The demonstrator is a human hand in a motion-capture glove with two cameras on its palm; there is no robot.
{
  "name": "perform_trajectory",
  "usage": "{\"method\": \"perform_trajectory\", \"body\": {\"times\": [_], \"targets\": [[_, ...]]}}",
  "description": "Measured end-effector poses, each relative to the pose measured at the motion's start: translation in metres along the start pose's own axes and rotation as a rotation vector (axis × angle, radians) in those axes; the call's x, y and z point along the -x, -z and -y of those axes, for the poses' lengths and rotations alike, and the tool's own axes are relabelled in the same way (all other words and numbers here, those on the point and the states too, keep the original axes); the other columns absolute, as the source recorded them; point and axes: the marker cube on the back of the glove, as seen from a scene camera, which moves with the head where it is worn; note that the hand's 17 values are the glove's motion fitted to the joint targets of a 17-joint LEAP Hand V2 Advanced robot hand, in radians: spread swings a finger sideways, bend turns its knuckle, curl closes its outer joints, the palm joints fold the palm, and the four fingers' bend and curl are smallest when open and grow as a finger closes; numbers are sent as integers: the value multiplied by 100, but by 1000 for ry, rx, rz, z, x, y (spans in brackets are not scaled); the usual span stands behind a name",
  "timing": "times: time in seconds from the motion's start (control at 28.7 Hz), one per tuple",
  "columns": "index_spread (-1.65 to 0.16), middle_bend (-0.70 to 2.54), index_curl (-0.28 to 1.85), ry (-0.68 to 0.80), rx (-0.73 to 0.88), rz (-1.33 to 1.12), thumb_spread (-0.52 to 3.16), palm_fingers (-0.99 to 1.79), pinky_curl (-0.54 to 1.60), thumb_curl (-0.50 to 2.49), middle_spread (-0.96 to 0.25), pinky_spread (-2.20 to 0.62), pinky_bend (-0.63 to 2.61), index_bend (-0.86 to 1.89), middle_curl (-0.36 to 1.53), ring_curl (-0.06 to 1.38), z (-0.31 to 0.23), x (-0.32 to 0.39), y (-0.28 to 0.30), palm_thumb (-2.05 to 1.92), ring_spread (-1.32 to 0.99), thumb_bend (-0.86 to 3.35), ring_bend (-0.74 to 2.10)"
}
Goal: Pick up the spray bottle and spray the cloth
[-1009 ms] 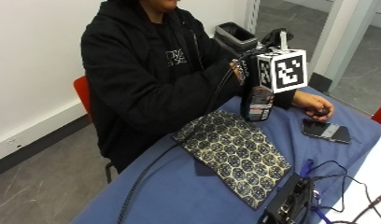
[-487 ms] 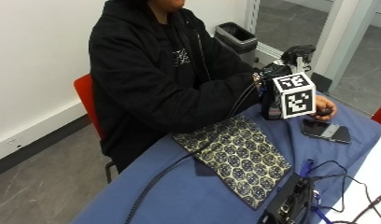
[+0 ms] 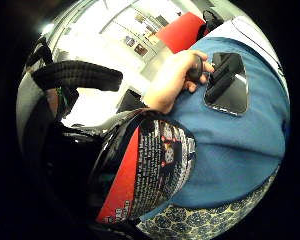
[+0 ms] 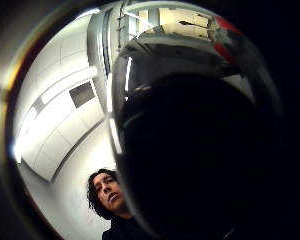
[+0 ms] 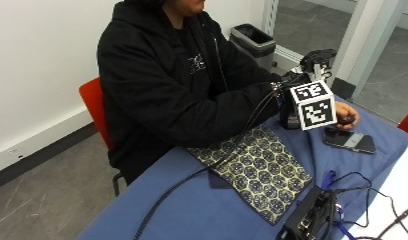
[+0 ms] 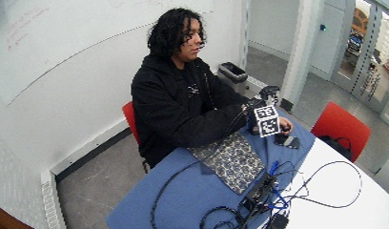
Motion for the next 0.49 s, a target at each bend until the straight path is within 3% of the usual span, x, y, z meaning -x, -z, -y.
{"method": "perform_trajectory", "body": {"times": [0.49], "targets": [[-24, 63, 61, -22, 14, 8, 130, 130, 44, 49, -18, -29, 47, 18, 61, 50, 0, -3, 1, 106, -21, -1, 72]]}}
